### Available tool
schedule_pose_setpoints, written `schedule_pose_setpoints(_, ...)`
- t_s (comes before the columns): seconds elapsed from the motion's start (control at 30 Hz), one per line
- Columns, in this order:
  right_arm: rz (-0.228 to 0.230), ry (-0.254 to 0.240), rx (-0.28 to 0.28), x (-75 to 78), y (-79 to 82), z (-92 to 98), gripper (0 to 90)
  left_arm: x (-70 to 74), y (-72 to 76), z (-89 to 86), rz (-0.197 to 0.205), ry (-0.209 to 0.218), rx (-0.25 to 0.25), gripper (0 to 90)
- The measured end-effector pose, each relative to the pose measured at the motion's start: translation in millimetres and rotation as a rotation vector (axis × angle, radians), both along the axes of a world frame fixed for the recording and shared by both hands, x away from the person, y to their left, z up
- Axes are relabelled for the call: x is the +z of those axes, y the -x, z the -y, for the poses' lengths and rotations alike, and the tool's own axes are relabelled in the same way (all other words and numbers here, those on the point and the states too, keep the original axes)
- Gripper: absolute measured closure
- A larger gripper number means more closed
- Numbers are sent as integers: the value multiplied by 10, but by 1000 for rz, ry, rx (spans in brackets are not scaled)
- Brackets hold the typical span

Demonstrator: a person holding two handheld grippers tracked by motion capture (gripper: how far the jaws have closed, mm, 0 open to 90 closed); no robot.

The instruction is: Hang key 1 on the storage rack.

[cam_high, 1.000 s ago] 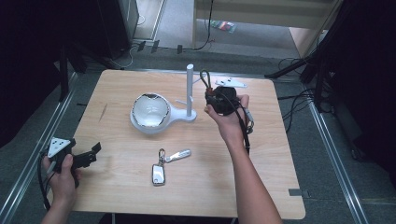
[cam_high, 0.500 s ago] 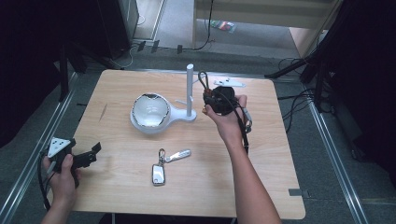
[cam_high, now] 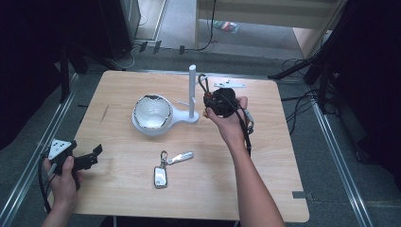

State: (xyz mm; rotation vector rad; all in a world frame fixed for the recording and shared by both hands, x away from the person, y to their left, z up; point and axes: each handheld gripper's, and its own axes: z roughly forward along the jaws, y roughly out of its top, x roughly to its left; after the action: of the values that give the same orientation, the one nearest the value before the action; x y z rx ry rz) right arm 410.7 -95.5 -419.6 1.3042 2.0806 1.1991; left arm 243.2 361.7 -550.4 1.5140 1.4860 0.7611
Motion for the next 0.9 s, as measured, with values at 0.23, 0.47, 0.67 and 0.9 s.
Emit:
schedule_pose_setpoints(0.23,-6,16,9,-14,13,-26,684,0,0,-1,0,1,0,0)
schedule_pose_setpoints(0.47,-18,31,17,-45,35,-39,659,0,0,2,0,-2,1,0)
schedule_pose_setpoints(0.67,-11,26,14,-27,77,-7,629,0,-1,4,0,-2,2,0)
schedule_pose_setpoints(0.9,-8,42,15,-5,180,28,622,2,0,4,-2,-7,-1,0)
